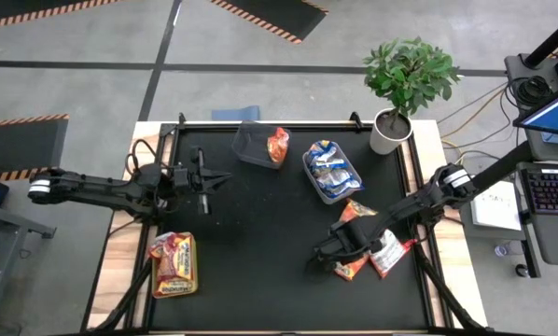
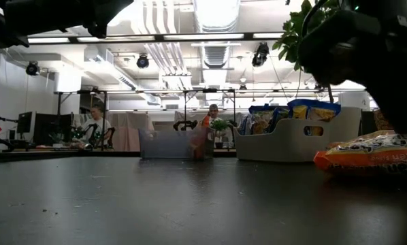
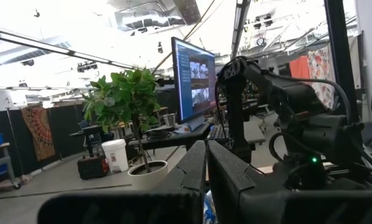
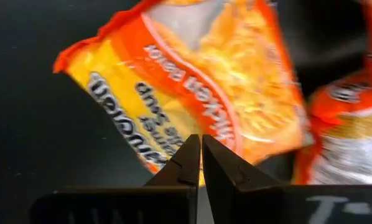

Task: Sort Maruchan noodles
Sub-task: Put the orange noodle pack into the black bin

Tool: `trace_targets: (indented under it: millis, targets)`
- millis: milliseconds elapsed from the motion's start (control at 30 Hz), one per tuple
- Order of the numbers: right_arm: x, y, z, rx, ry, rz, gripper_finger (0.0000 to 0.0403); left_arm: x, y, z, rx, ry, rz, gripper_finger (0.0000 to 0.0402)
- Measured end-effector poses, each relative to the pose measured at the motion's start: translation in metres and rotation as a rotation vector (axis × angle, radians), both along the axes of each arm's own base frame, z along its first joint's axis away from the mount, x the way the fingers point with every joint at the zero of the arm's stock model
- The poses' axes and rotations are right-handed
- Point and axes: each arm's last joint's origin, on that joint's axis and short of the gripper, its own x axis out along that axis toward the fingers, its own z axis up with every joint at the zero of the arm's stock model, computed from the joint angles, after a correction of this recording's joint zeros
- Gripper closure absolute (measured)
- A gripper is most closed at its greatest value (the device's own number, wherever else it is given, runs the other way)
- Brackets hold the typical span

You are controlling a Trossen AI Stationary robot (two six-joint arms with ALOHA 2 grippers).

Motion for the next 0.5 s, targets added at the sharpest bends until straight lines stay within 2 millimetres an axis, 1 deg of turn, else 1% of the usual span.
trace_targets:
  millis: [67,133,267,333,367,433,500]
  targets:
    - [0.002,0.000,-0.005,0.013,-0.043,-0.001,0.0394,0.000,0.000,0.000,0.000,0.000,0.000,0.0402]
    - [0.007,-0.001,-0.011,-0.012,-0.117,0.000,0.0394,0.000,0.000,0.000,0.000,-0.001,0.000,0.0402]
    - [0.029,-0.009,-0.010,-0.289,-0.448,-0.008,0.0394,0.000,0.000,0.000,0.000,0.000,0.000,0.0402]
    - [0.042,-0.013,-0.003,-0.402,-0.601,0.037,0.0394,0.000,0.000,0.000,0.000,0.000,0.000,0.0402]
    - [0.048,-0.015,0.003,-0.427,-0.651,0.064,0.0394,0.000,0.000,0.000,0.000,0.001,0.000,0.0402]
    - [0.056,-0.021,0.013,-0.431,-0.675,0.119,0.0394,0.000,0.000,0.000,0.000,0.003,0.000,0.0402]
    - [0.061,-0.026,0.019,-0.399,-0.675,0.167,0.0394,0.001,0.000,-0.001,0.000,0.010,0.000,0.0402]
